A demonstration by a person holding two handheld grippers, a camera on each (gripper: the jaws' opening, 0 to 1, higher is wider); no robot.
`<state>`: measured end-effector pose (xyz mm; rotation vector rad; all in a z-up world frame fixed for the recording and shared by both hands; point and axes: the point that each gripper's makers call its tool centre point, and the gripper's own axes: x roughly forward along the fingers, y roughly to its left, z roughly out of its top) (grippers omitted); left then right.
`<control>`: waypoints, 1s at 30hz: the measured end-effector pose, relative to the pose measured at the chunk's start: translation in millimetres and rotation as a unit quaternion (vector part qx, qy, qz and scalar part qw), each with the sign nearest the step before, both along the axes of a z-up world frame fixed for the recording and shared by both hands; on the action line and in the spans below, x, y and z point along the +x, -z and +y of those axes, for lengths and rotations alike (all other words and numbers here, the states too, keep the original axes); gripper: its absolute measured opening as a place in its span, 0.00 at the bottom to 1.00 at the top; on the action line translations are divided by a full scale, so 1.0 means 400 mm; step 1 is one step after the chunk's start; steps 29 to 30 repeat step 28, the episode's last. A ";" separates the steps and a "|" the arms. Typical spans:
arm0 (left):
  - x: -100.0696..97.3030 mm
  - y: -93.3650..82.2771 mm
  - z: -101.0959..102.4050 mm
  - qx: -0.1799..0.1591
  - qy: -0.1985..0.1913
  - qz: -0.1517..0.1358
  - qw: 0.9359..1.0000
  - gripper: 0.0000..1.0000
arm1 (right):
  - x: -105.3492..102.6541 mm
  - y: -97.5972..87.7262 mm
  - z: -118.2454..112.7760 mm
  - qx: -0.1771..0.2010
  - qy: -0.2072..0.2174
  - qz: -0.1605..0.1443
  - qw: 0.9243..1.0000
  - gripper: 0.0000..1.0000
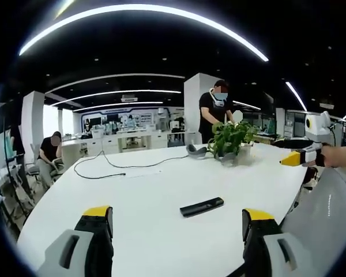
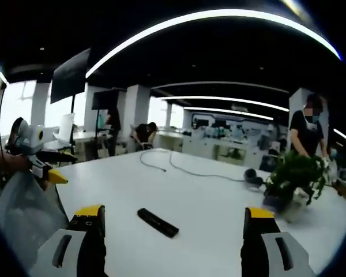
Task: Press the specified remote control buttons in sequence, fully releasing each button before pressing the next.
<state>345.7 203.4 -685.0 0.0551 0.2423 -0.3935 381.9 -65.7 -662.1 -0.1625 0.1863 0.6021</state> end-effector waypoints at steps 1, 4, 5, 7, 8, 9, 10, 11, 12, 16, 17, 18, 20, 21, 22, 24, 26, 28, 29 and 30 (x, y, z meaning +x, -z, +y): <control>-0.001 0.002 -0.001 0.000 0.000 0.002 1.000 0.98 | -0.002 0.000 0.002 0.003 0.000 0.000 1.000 0.99; -0.003 0.003 -0.002 0.003 0.002 0.002 1.000 0.98 | -0.011 0.009 0.022 -0.009 -0.015 0.000 1.000 0.99; -0.003 0.003 -0.002 0.003 0.002 0.003 1.000 0.98 | -0.013 0.012 0.028 -0.016 -0.020 -0.002 1.000 0.99; -0.003 0.004 -0.002 0.003 0.003 0.004 1.000 0.98 | -0.018 0.012 0.035 -0.023 -0.026 -0.002 0.999 0.99; -0.003 0.004 -0.002 0.003 0.002 0.004 1.000 0.98 | -0.019 0.012 0.035 -0.024 -0.026 -0.001 0.999 0.99; -0.003 0.004 -0.002 0.003 0.002 0.004 1.000 0.98 | -0.020 0.013 0.033 -0.024 -0.026 -0.001 0.999 0.99; -0.004 0.004 -0.002 0.003 0.002 0.004 1.000 0.98 | -0.020 0.013 0.032 -0.023 -0.026 0.000 0.999 0.99; -0.004 0.005 -0.002 0.003 0.002 0.005 1.000 0.98 | -0.019 0.017 0.027 -0.020 -0.022 0.004 1.000 0.99; -0.005 0.006 -0.001 0.004 0.002 0.005 1.000 0.98 | -0.018 0.019 0.024 -0.019 -0.020 0.005 1.000 0.99; -0.005 0.008 0.001 0.005 0.000 0.006 1.000 0.98 | -0.017 0.022 0.017 -0.009 -0.015 0.013 1.000 0.99; -0.005 0.008 0.001 0.005 0.000 0.006 1.000 0.98 | -0.017 0.022 0.016 -0.008 -0.014 0.014 1.000 0.99; -0.005 0.008 0.001 0.005 0.000 0.006 1.000 0.98 | -0.017 0.024 0.015 -0.008 -0.013 0.015 1.000 0.99; -0.006 0.009 0.001 0.005 -0.001 0.007 1.000 0.98 | -0.018 0.028 0.013 -0.010 -0.012 0.018 1.000 0.99; -0.006 0.008 0.000 0.005 -0.001 0.006 1.000 0.98 | -0.019 0.030 0.013 -0.010 -0.012 0.021 1.000 0.99; -0.007 0.009 -0.002 0.005 0.001 0.006 1.000 0.98 | -0.020 0.031 0.014 -0.008 -0.013 0.023 1.000 0.99; -0.009 0.010 -0.006 0.010 0.005 0.006 1.000 0.98 | -0.020 0.033 0.014 -0.005 -0.014 0.026 1.000 0.99; -0.010 0.012 -0.011 0.012 0.010 0.008 1.000 0.98 | -0.021 0.035 0.015 -0.004 -0.014 0.029 0.999 0.99; -0.010 0.012 -0.014 0.014 0.013 0.008 1.000 0.98 | -0.019 0.036 0.014 -0.005 -0.013 0.030 0.999 0.99; -0.010 0.012 -0.014 0.014 0.013 0.008 1.000 0.98 | -0.019 0.036 0.014 -0.005 -0.013 0.030 0.999 0.99; -0.010 0.012 -0.014 0.014 0.013 0.008 1.000 0.98 | -0.019 0.036 0.014 -0.005 -0.013 0.030 0.999 0.99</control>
